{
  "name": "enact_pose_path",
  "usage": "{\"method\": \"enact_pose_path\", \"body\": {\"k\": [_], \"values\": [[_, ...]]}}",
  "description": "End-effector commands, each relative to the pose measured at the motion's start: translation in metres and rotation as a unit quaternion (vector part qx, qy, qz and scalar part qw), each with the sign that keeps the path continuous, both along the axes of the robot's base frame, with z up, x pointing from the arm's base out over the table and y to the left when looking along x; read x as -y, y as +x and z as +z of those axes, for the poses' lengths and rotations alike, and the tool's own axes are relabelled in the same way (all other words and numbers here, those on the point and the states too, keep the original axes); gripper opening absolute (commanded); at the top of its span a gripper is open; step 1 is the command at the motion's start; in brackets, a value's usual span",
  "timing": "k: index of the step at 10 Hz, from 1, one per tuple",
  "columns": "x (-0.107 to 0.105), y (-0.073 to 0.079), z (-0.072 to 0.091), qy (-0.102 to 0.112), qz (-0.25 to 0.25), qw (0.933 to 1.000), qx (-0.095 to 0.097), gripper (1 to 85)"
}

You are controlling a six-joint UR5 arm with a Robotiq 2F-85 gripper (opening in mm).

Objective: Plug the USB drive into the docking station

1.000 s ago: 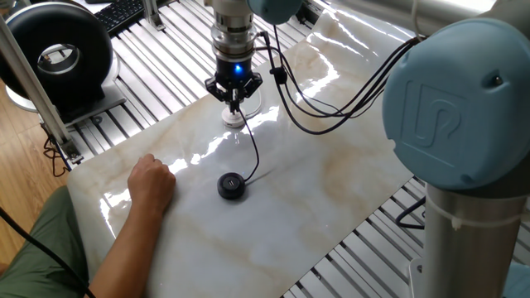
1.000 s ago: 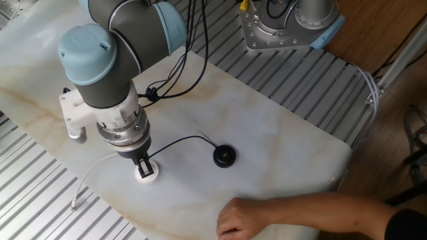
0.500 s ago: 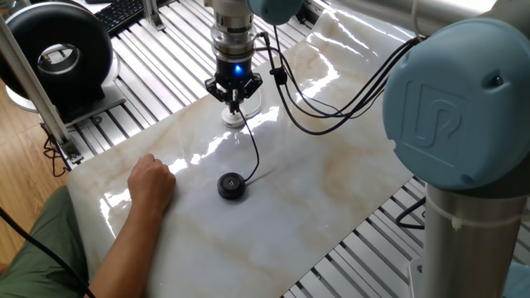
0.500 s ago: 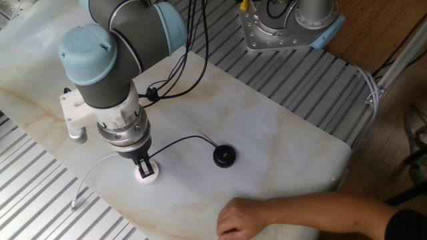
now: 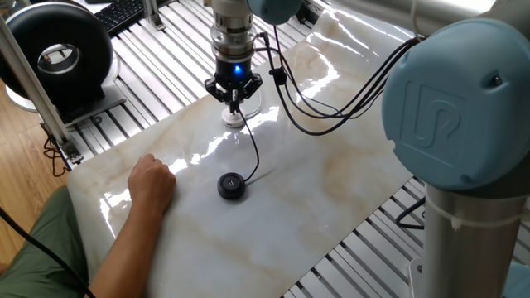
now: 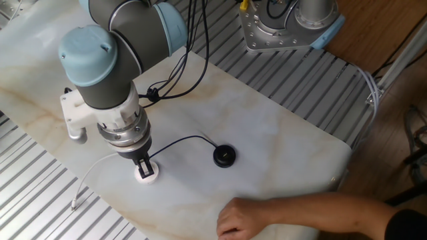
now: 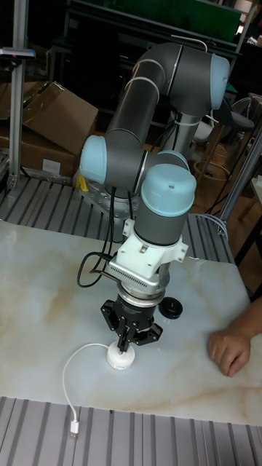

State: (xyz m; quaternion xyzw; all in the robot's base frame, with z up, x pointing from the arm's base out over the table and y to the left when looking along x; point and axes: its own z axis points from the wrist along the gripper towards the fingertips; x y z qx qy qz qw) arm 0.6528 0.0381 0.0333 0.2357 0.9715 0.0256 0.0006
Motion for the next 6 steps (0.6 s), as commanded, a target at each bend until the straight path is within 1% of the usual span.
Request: {"method": "enact_pose_path", "body": {"k": [1,3,6], "values": [[0.0006,-0.0005,0.0014,0.002,-0.008,1.0000,-0.002,1.3],[0.0002,-0.0007,0.0013,0.003,-0.010,0.9999,-0.003,1.3],[0.0030,-0.0043,0.0017,-0.002,-0.015,0.9998,-0.010,1.3]]}}
